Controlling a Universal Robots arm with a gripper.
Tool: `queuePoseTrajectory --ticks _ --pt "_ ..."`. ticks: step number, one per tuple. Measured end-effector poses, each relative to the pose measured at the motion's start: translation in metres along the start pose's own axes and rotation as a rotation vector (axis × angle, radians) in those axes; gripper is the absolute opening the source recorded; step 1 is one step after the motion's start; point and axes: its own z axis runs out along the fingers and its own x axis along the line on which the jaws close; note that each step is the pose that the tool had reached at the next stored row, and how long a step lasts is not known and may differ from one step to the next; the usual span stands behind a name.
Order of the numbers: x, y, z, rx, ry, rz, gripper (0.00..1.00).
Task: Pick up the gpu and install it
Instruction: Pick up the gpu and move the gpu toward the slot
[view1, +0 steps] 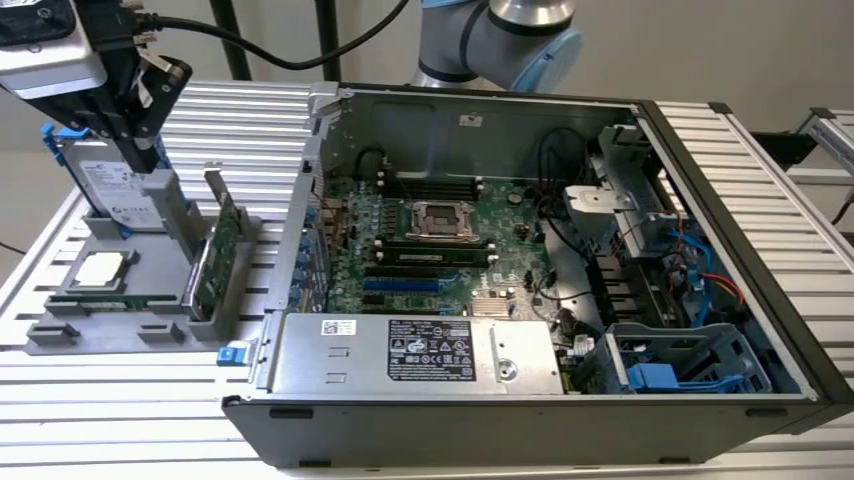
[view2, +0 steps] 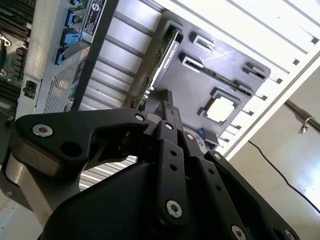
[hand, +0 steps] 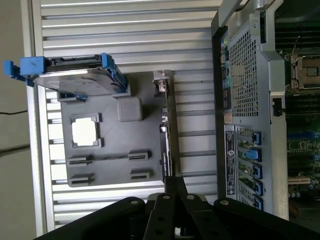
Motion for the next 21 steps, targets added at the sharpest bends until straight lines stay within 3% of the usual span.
queuePoseTrajectory --ticks 8,9,21 --pt "0.0 0.0 0.0 0.0003 -0.0001 0.0 0.0" --pt "0.0 0.0 0.0 0.0004 -0.0001 0.0 1.0" --pt "0.0 0.0001 0.0006 0.0019 -0.0002 0.0 1.0"
